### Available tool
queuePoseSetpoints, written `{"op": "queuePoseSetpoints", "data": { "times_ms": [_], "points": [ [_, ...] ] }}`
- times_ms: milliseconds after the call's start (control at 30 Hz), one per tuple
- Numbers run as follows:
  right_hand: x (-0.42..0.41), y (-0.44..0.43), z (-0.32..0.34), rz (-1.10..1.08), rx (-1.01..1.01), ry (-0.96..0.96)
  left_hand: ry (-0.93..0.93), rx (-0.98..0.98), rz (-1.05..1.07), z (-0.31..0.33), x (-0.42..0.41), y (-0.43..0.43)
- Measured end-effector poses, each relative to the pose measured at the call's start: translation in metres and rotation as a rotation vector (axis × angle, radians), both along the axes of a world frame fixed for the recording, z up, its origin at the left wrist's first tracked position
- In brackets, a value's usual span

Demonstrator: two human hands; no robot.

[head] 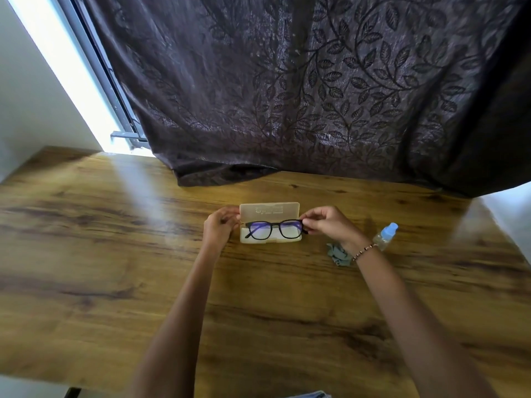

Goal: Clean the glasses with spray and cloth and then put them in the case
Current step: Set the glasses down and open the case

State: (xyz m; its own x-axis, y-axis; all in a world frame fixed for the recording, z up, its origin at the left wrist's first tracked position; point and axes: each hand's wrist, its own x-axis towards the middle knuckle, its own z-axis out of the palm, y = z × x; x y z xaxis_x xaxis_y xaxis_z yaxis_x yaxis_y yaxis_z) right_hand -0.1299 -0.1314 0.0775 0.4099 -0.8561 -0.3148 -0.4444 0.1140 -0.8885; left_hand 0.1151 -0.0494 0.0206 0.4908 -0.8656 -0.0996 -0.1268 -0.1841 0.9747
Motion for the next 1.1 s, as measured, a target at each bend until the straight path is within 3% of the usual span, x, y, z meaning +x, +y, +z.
{"op": "queuePoseSetpoints", "data": {
  "times_ms": [733,933,1100],
  "points": [
    [0.03,0.01,-0.031,-0.292,-0.04,0.01,0.032,-0.029,0.046,-0.01,-0.01,0.0],
    [0.028,0.016,-0.039,-0.267,-0.174,0.131,0.019,-0.049,0.038,-0.011,-0.011,0.003],
    [0.023,0.019,-0.038,-0.211,-0.238,0.094,0.018,-0.054,0.029,-0.012,-0.01,0.004]
  ]
}}
